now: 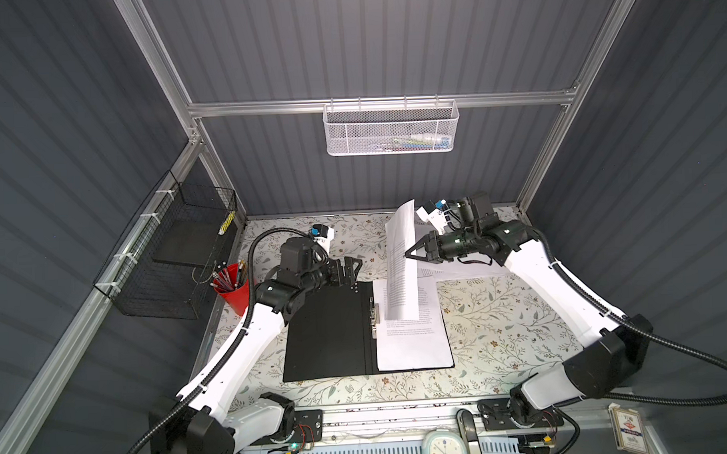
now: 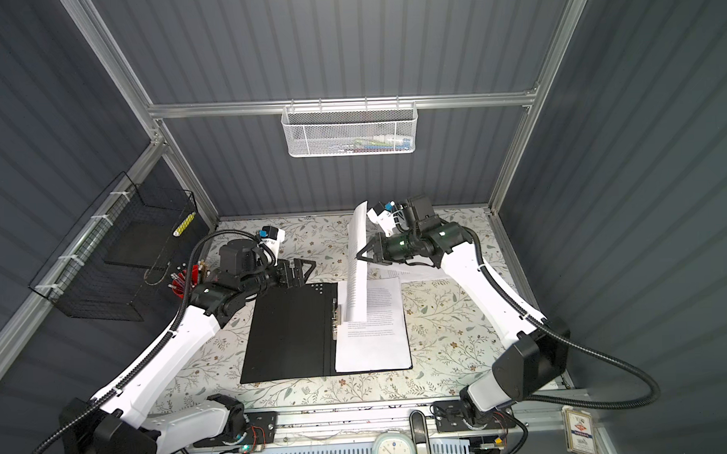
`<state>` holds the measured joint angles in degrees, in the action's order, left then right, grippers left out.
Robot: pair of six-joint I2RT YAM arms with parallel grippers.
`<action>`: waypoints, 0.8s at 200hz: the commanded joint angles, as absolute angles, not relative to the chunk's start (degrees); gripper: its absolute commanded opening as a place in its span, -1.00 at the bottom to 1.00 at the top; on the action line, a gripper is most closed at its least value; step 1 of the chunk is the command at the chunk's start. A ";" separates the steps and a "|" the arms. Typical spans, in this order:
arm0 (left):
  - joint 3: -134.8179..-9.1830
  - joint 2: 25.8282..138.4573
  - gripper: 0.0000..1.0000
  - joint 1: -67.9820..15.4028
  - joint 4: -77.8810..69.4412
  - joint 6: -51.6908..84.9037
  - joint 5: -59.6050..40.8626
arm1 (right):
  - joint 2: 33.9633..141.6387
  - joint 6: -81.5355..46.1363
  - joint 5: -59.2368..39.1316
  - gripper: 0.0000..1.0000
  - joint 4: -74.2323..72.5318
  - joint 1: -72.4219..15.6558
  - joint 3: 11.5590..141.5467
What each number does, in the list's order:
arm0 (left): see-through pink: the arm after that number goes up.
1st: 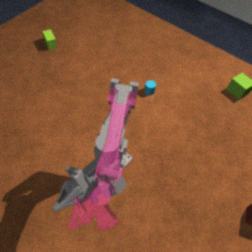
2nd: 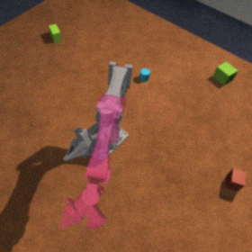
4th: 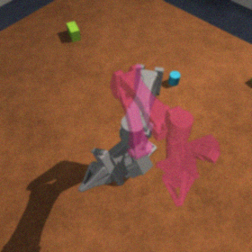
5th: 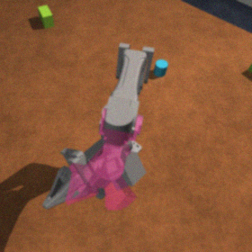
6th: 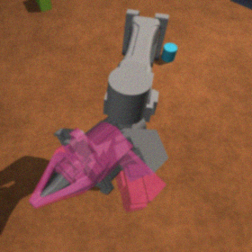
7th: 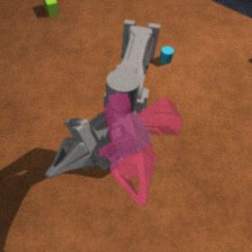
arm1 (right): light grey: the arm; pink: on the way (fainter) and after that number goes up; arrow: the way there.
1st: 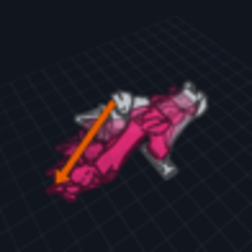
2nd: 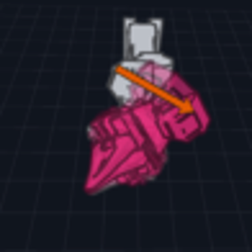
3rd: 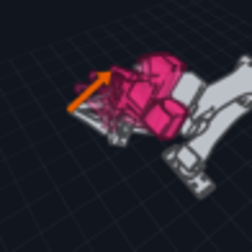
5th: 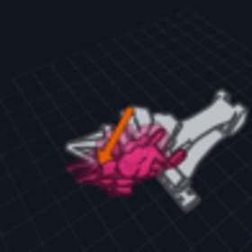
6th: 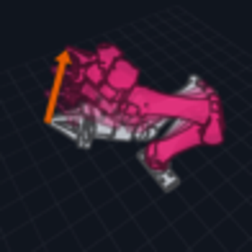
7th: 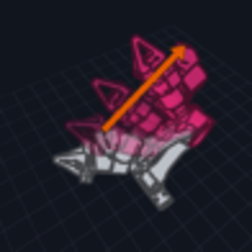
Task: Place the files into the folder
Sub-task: 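Swing the sheet over the folder with the right gripper while left draws back, then lower the held sheet onto the clipped stack with the right gripper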
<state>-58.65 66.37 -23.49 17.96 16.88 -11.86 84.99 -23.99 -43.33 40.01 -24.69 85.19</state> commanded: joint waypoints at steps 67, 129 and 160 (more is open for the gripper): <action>-54.17 63.76 0.99 -25.71 17.24 12.58 -6.88 | 95.06 -4.32 -30.93 -1.00 46.11 -15.47 65.45; -53.14 62.95 0.99 -26.98 16.96 11.76 -6.02 | 97.54 -5.79 -29.87 -1.00 44.59 -14.84 65.04; -53.06 63.15 1.00 -26.98 16.58 12.12 -6.76 | 97.46 -7.27 -31.73 -1.00 43.06 -15.20 64.42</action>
<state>-53.80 63.86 -26.72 17.43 13.06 -6.59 97.67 -6.50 -30.85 43.70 -15.03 64.77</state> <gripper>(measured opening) 0.997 0.045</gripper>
